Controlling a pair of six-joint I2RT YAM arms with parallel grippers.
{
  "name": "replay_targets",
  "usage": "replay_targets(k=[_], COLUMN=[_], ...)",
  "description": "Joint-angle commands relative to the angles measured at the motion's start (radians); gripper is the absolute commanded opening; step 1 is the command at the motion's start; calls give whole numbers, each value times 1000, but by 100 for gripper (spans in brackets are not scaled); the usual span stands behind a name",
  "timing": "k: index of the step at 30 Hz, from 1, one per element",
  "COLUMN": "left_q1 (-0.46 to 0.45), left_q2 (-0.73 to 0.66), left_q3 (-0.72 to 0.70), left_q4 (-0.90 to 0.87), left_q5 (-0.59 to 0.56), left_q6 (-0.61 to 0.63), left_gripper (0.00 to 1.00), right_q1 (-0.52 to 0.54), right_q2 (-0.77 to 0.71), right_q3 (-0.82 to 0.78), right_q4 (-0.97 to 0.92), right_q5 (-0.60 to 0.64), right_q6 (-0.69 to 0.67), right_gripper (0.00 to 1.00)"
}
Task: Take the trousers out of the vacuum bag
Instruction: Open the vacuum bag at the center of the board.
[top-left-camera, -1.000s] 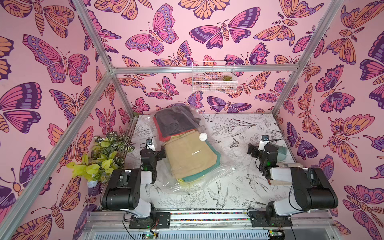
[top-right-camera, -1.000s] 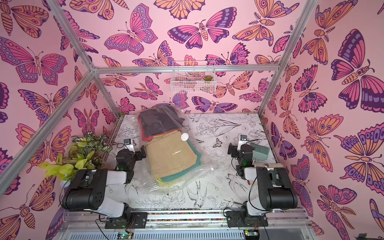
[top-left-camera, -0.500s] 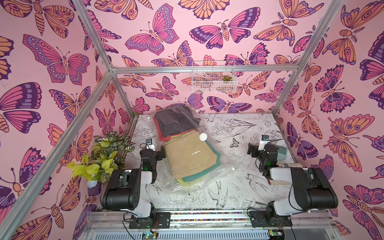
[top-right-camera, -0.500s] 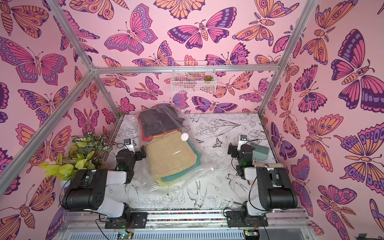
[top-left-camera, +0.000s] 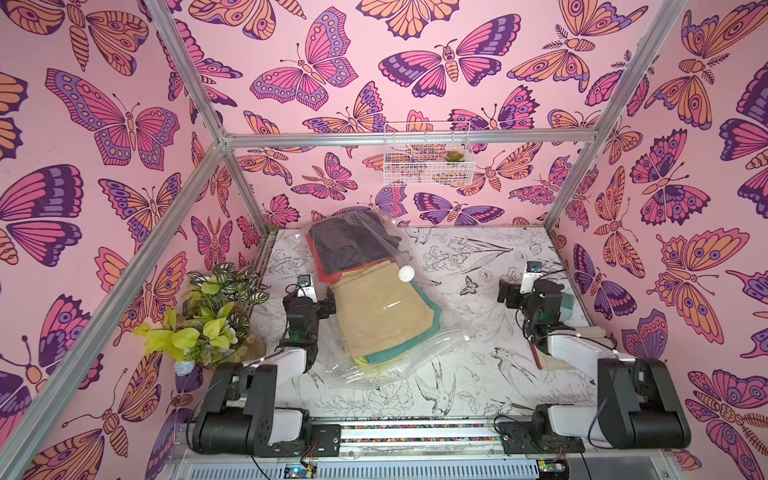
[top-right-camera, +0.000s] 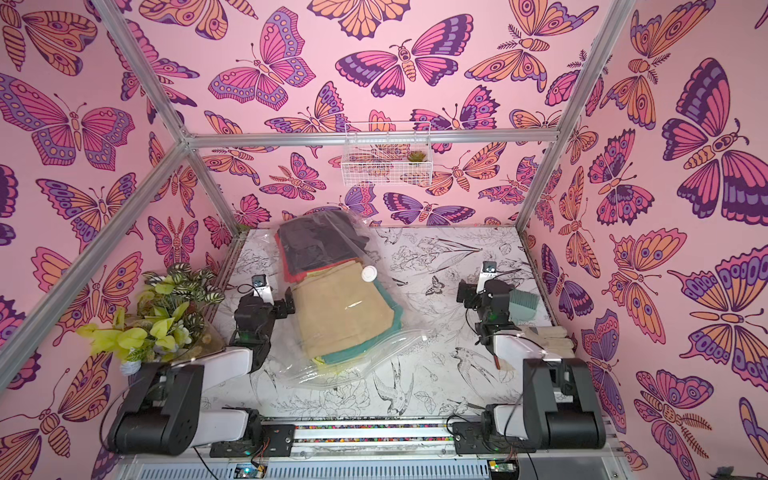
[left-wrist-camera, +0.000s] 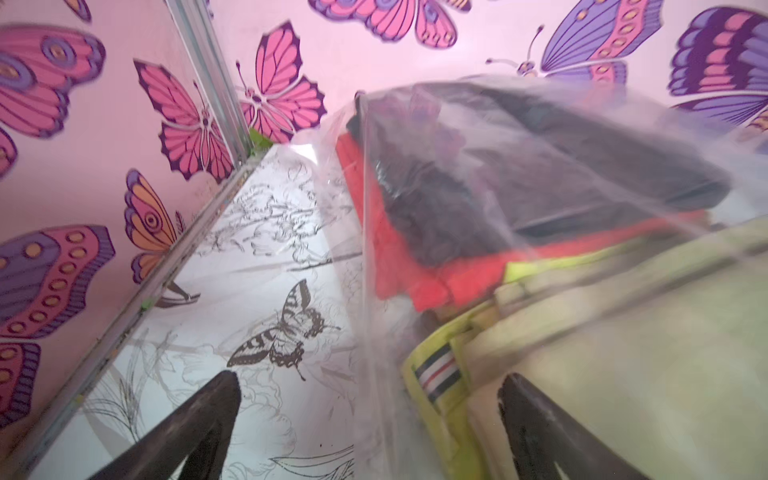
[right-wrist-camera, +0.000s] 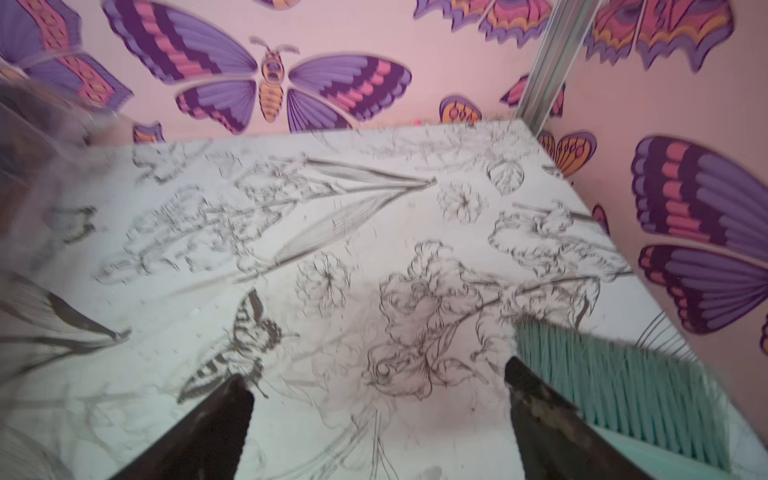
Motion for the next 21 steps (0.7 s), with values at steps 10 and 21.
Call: replay_targets(k=[10,21], left_q1=[-196,-269], left_q2=[-373,-340], left_q3=[203,428], left_q4=[-698,-1175], left_q5=[-40,103], left_q6=[-180,-391], left_gripper=[100,100], right_q1=[43,240], right_q2=[-381,-633], right_q3=[78,-4], right_q4=[-580,-843], right_q5=[-259,-418], right_q6=[377,642], right_gripper=[99,99])
